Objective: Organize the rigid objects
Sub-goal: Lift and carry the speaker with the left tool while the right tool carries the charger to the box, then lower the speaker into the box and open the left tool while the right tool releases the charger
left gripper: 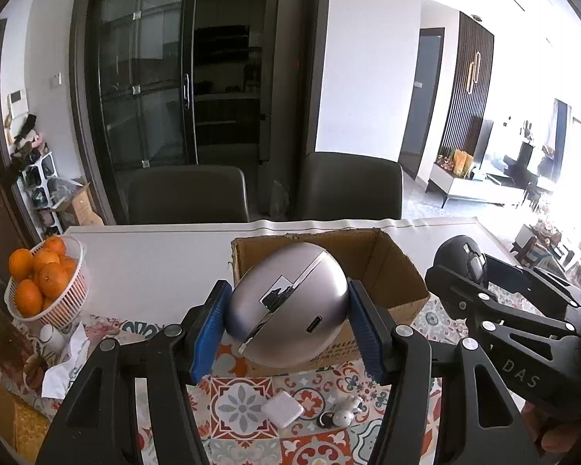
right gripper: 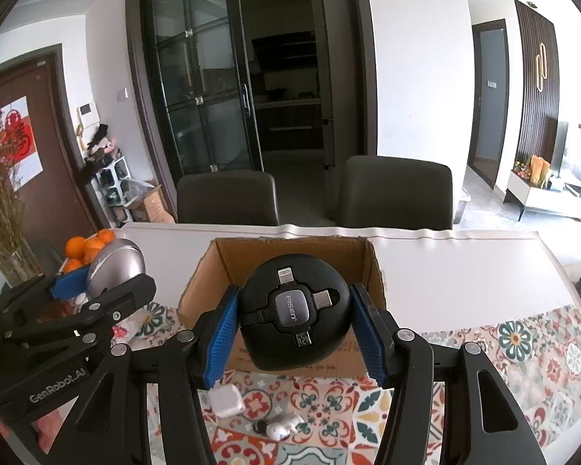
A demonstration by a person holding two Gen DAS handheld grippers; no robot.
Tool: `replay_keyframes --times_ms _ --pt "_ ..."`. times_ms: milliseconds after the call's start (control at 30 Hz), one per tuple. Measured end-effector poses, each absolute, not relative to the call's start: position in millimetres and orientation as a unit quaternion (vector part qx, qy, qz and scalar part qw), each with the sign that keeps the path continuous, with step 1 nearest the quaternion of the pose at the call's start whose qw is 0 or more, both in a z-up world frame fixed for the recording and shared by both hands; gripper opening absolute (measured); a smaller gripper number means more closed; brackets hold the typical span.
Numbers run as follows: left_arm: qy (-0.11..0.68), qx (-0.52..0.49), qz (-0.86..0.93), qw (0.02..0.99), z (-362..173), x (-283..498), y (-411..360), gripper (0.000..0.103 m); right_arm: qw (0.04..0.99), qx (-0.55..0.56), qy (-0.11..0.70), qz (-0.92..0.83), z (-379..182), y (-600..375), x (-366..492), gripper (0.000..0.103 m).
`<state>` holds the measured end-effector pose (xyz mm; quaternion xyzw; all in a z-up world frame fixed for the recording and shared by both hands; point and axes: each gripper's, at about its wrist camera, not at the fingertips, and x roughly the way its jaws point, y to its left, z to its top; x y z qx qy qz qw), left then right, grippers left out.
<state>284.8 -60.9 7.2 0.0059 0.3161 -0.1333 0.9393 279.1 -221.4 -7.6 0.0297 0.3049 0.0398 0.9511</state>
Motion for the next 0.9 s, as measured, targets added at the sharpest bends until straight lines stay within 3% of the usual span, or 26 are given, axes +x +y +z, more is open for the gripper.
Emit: replay_keyframes --times_ms 600,900 --pt "0.319 0.049 -0.125 0.938 23.6 340.8 -77.7 0.060 0.935 0.031 0.350 0.043 -1.6 -237.2 346.5 0.057" --pt "0.369 0.056 -0.136 0.918 11.9 377.5 -85.7 0.060 0.919 0.026 0.391 0.045 -8.5 -238.9 380.3 0.057"
